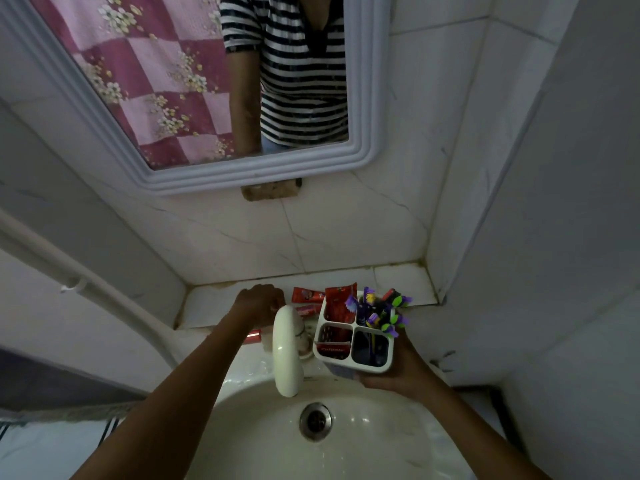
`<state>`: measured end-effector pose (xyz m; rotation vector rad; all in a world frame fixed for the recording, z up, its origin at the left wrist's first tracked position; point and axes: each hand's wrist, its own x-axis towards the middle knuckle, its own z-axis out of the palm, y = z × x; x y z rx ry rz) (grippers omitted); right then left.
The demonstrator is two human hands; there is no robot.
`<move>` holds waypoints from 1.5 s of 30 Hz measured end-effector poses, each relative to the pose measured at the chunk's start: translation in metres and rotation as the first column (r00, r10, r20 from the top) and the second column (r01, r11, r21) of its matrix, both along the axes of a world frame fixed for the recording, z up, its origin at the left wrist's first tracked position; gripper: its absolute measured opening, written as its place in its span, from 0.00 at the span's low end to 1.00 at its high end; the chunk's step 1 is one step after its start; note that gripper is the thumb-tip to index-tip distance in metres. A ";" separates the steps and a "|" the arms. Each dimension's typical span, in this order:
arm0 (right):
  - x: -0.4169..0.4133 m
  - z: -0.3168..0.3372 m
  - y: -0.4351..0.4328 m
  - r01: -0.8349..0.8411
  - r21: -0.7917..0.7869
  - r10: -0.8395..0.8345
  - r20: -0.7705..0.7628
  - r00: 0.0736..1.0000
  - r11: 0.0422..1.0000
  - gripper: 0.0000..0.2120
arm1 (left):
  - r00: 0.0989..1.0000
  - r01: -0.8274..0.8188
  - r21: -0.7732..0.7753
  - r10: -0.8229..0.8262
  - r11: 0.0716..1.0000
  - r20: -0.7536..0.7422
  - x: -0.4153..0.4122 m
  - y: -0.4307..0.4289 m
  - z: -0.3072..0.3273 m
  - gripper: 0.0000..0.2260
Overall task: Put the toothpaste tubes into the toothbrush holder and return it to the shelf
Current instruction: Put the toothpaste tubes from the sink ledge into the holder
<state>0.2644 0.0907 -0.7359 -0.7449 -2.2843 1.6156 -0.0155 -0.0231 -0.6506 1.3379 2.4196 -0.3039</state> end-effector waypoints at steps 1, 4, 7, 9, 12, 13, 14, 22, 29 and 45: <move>0.000 0.000 0.000 -0.015 0.004 0.015 -0.001 1.000 1.000 0.41 | 1.000 -0.004 0.027 0.005 1.000 -0.024 -0.003 0.000 0.002 0.11; 0.001 0.004 0.001 -0.018 0.000 0.018 0.017 1.000 1.000 0.41 | 0.995 -0.098 0.172 0.094 0.980 0.033 -0.011 0.001 0.028 0.10; 0.000 0.006 -0.001 -0.025 -0.004 0.025 0.012 1.000 1.000 0.43 | 0.990 -0.138 0.424 0.107 0.895 0.095 -0.012 -0.011 0.078 0.10; -0.001 0.007 -0.005 -0.007 -0.046 0.006 -0.033 0.999 0.999 0.45 | 0.990 -0.111 0.591 0.040 0.799 0.133 -0.001 -0.023 0.115 0.09; 0.000 0.008 -0.004 0.007 -0.057 -0.010 -0.037 0.999 0.998 0.46 | 0.962 -0.128 0.685 -0.078 0.717 0.261 0.031 -0.031 0.157 0.12; 0.001 0.009 -0.003 0.003 -0.044 -0.003 -0.012 1.000 0.999 0.44 | 0.955 -0.107 0.677 -0.113 0.728 0.273 0.040 -0.031 0.166 0.12; 0.003 0.008 -0.001 -0.009 -0.039 0.010 0.012 1.000 0.999 0.43 | 0.951 -0.069 0.650 -0.147 0.757 0.271 0.049 -0.030 0.170 0.11; 0.001 0.022 -0.010 -0.025 -0.161 0.015 -0.064 0.998 0.987 0.46 | 0.964 0.156 0.400 -0.229 0.903 0.139 0.088 0.005 0.133 0.12; 0.000 0.020 -0.008 0.015 -0.145 -0.030 -0.099 0.995 0.989 0.47 | 0.914 0.097 0.428 -0.251 0.898 0.318 0.063 0.001 0.131 0.06; 0.001 0.010 -0.006 -0.006 -0.108 -0.005 -0.099 0.995 0.994 0.44 | 0.962 0.249 0.168 -0.263 0.954 0.067 0.098 0.025 0.094 0.12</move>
